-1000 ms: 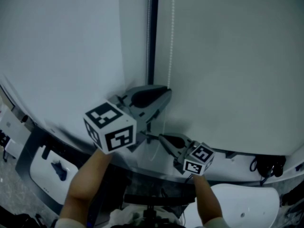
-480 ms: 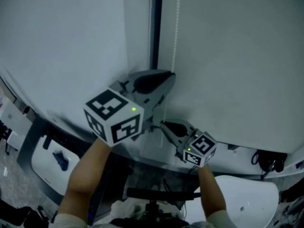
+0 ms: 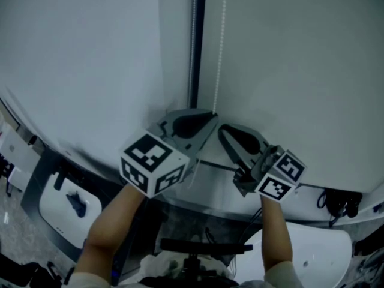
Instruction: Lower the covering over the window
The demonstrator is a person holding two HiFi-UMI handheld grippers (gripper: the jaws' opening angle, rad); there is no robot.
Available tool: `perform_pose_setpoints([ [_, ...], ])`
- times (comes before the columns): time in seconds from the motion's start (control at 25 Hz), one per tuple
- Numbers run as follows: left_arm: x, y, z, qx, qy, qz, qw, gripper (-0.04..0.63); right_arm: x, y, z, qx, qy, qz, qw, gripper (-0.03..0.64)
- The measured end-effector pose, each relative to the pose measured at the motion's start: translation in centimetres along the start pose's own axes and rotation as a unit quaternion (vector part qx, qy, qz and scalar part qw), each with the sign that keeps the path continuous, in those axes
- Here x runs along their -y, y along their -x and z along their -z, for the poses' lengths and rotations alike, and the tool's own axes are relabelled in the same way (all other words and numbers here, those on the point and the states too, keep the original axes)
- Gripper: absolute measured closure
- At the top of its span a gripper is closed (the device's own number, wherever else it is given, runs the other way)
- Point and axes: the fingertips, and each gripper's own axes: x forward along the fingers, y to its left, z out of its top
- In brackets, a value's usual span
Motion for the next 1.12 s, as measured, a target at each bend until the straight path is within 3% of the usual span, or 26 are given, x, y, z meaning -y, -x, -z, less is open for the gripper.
perform_pose_setpoints([
  [0.2,-0.4,0.3,2.4,-0.016,0.019,-0.002,0.9997,0.574,0.1,-1.2,-4.0,0.01,0.018,0.003,1.0,0.543],
  [0.48,1.0,0.0,3.7,-0.02,0.007,0.003,0.9998,0.58,-0.4,-3.6,-7.9,-0.006,0.07,-0.007,0.997,0.54],
  [0.64,1.3,0.0,5.7,-0.044,0.006,0.008,0.999,0.58,-0.6,-4.8,-9.3,-0.011,0.085,-0.016,0.996,0.508],
  [0.92,2.2,-0.3,14.3,-0.126,0.013,0.017,0.9918,0.58,-0.2,-5.7,-10.6,-0.018,0.099,-0.013,0.995,0.502],
  [1.12,4.1,-0.5,19.2,-0.164,0.026,0.038,0.9854,0.58,-0.1,-6.2,-10.5,-0.027,0.106,-0.014,0.994,0.502],
])
